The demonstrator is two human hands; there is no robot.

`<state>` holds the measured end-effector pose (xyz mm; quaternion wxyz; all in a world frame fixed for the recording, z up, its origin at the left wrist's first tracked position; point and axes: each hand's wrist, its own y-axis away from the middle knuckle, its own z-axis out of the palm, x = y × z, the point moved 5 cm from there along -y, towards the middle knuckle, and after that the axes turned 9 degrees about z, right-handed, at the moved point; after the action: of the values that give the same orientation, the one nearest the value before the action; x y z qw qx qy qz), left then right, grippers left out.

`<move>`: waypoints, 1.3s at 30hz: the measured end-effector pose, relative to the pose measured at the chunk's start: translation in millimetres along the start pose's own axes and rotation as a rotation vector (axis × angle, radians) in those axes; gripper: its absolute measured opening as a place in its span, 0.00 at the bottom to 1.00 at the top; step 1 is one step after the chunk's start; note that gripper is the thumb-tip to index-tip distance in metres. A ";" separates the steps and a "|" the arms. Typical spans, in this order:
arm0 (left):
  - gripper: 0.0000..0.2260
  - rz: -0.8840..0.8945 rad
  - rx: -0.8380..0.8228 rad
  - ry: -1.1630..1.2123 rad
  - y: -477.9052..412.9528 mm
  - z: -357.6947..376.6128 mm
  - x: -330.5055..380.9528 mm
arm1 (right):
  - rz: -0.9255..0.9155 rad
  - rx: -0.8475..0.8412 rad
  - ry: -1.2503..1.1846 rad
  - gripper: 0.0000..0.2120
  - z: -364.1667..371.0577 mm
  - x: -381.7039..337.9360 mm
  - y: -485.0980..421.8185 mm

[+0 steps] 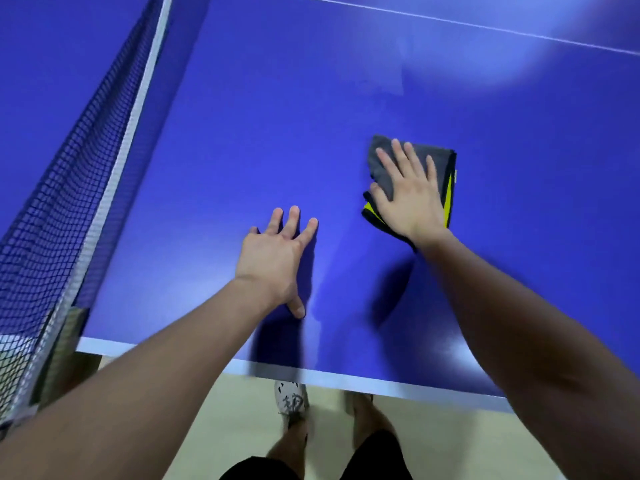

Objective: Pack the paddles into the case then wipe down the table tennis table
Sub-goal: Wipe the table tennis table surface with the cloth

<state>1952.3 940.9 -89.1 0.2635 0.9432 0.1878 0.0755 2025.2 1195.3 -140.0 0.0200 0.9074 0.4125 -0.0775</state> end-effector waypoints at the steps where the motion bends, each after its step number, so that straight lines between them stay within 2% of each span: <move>1: 0.76 0.009 0.001 0.008 0.8 -0.9 0.6 | 0.017 0.004 0.003 0.35 -1.1 -12.1 13.1; 3: 0.76 -0.001 0.018 0.024 2.8 -4.4 0.7 | -0.111 -0.030 -0.005 0.37 -5.9 -40.3 68.3; 5: 0.76 -0.004 0.017 0.037 4.7 -9.2 0.0 | -0.412 -0.142 -0.020 0.38 -7.6 -61.7 136.0; 7: 0.75 0.008 -0.003 0.038 5.7 -12.8 2.0 | -0.724 -0.274 0.000 0.38 -8.6 -58.4 167.3; 9: 0.74 0.003 -0.029 0.028 3.7 -17.1 5.6 | -0.990 -0.356 0.018 0.36 -8.9 -37.2 142.4; 11: 0.67 -0.004 -0.057 0.067 0.0 -26.4 6.6 | -1.107 -0.384 0.035 0.35 -4.6 -13.4 79.9; 13: 0.52 -0.030 -0.024 0.130 -7.2 -41.2 -0.1 | -0.956 -0.273 0.020 0.34 1.0 4.6 -7.2; 15: 0.37 -0.066 0.060 0.176 -19.2 -59.2 -10.9 | -0.614 -0.129 -0.023 0.33 -0.3 19.7 -95.5; 17: 0.30 -0.167 0.168 0.212 -33.8 -75.0 -25.6 | -0.263 -0.078 -0.040 0.34 -0.1 24.2 -149.2; 18: 0.27 -0.223 0.218 0.231 -43.5 -80.6 -33.2 | -0.153 -0.064 -0.039 0.35 3.4 18.0 -157.8; 20: 0.25 -0.321 0.304 0.273 -66.7 -90.0 -49.5 | -0.113 -0.011 -0.021 0.37 5.2 -4.1 -139.2; 21: 0.26 -0.360 0.345 0.298 -78.1 -94.5 -56.8 | -0.190 -0.009 -0.020 0.37 3.7 -15.2 -115.1; 23: 0.33 -0.426 0.367 0.306 -99.9 -103.0 -68.6 | -0.492 -0.080 -0.031 0.37 1.5 -27.9 -55.4; 26: 0.60 -0.462 0.201 0.280 -136.6 -112.6 -84.2 | -0.963 -0.261 -0.033 0.36 -3.0 -6.1 -13.2; 28: 0.71 -0.457 0.099 0.272 -156.4 -121.4 -94.0 | -1.141 -0.304 -0.024 0.36 -3.0 18.0 -44.6; 30: 0.76 -0.453 0.026 0.245 -174.7 -132.5 -104.5 | -1.042 -0.248 -0.016 0.35 1.8 36.7 -110.7; 33: 0.79 -0.442 -0.015 0.197 -201.6 -145.6 -113.4 | -0.547 -0.066 -0.028 0.34 0.8 52.3 -207.5; 34: 0.80 -0.432 -0.022 0.188 -208.2 -146.6 -113.9 | -0.376 -0.026 -0.029 0.34 2.3 51.4 -222.4; 36: 0.80 -0.404 -0.043 0.170 -218.3 -148.2 -114.2 | -0.164 0.029 -0.051 0.34 6.4 33.3 -223.4; 37: 0.80 -0.381 -0.057 0.162 -222.2 -149.0 -113.7 | -0.130 0.042 -0.046 0.35 6.0 20.7 -210.2; 39: 0.79 -0.352 -0.065 0.128 -224.9 -148.8 -115.0 | -0.250 -0.013 -0.038 0.36 3.8 -2.4 -161.6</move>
<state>1740.0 1143.1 -85.8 0.2905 0.8799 0.3640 0.0943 1901.7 1299.7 -138.9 0.0240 0.8471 0.5225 -0.0937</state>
